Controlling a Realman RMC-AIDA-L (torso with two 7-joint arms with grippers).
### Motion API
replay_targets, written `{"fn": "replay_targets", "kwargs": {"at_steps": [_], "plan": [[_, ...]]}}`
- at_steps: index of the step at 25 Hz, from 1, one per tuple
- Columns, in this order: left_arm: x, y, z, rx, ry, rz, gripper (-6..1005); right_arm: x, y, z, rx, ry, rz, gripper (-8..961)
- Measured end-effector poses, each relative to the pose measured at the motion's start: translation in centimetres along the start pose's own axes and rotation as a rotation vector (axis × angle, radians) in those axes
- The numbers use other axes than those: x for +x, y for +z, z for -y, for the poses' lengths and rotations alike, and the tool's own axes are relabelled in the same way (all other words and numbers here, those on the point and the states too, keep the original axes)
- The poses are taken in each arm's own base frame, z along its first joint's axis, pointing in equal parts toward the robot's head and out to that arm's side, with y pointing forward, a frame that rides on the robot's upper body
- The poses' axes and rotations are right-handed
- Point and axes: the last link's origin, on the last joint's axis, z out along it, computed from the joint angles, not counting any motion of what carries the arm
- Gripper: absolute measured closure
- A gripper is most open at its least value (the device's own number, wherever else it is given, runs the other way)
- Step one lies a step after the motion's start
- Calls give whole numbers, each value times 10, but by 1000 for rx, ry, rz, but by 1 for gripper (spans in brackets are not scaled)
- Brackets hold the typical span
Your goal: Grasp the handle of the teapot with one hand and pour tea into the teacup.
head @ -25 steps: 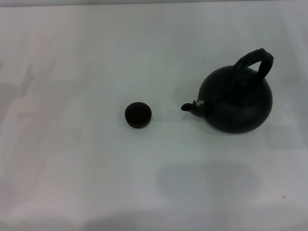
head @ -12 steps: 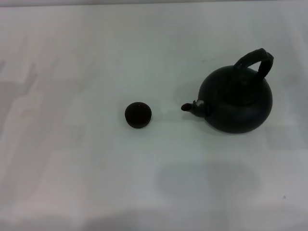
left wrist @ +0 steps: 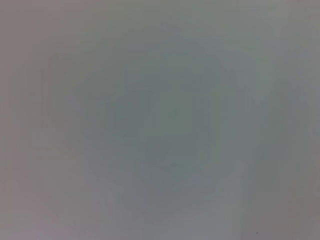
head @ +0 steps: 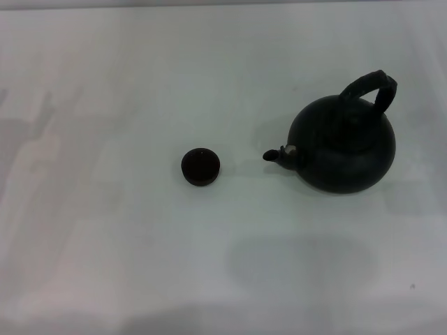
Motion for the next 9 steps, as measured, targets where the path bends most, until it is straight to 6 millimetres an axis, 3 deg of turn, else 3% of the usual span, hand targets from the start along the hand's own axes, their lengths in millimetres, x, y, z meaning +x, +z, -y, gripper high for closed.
{"fn": "replay_targets", "kwargs": {"at_steps": [9], "plan": [[2, 3, 0, -5, 5, -3, 123, 0, 1, -2, -5, 3, 1, 124]]}}
